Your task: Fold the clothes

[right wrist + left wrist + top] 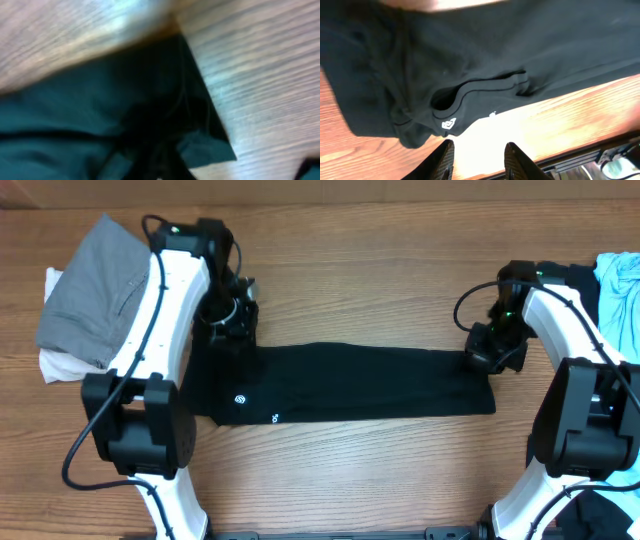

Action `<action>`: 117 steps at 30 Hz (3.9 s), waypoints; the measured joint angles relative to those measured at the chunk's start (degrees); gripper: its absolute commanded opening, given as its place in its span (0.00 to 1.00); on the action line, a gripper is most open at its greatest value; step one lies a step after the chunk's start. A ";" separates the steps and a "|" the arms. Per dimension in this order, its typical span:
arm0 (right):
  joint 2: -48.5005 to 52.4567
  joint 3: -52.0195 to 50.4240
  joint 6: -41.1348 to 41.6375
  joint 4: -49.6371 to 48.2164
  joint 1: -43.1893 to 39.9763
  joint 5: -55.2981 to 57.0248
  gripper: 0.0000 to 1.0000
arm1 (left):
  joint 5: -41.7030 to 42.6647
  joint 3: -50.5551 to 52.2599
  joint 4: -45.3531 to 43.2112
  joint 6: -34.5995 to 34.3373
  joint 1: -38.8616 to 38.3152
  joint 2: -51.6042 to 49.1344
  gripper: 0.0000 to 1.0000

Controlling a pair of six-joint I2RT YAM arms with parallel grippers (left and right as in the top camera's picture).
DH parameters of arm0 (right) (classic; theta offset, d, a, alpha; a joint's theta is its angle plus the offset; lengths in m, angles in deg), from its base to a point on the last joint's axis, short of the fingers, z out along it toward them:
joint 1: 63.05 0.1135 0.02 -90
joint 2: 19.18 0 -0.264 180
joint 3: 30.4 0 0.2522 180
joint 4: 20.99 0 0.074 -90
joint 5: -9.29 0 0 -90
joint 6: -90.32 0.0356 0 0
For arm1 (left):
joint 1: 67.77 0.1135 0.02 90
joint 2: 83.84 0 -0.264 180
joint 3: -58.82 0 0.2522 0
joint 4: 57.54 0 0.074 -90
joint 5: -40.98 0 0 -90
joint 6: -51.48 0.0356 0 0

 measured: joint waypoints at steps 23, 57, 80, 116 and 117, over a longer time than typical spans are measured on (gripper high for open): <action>-10.21 -5.44 1.49 6.10 -0.76 5.51 0.52 | -0.04 -7.13 3.72 1.51 1.95 2.64 0.40; -10.16 -21.59 1.81 -27.80 -4.02 -6.21 0.15 | -0.52 -7.13 4.74 2.43 1.95 2.67 0.43; -10.16 -20.65 0.59 -30.77 -9.11 -13.84 0.38 | -0.68 -7.13 3.89 2.58 1.95 2.67 0.54; -10.16 -23.82 3.02 -33.38 -6.12 -8.92 0.04 | -0.68 -7.13 3.61 2.78 1.95 2.67 0.77; -10.16 -23.37 3.06 -33.18 -7.10 -8.90 0.04 | -0.68 -7.13 3.41 2.78 1.95 2.64 0.77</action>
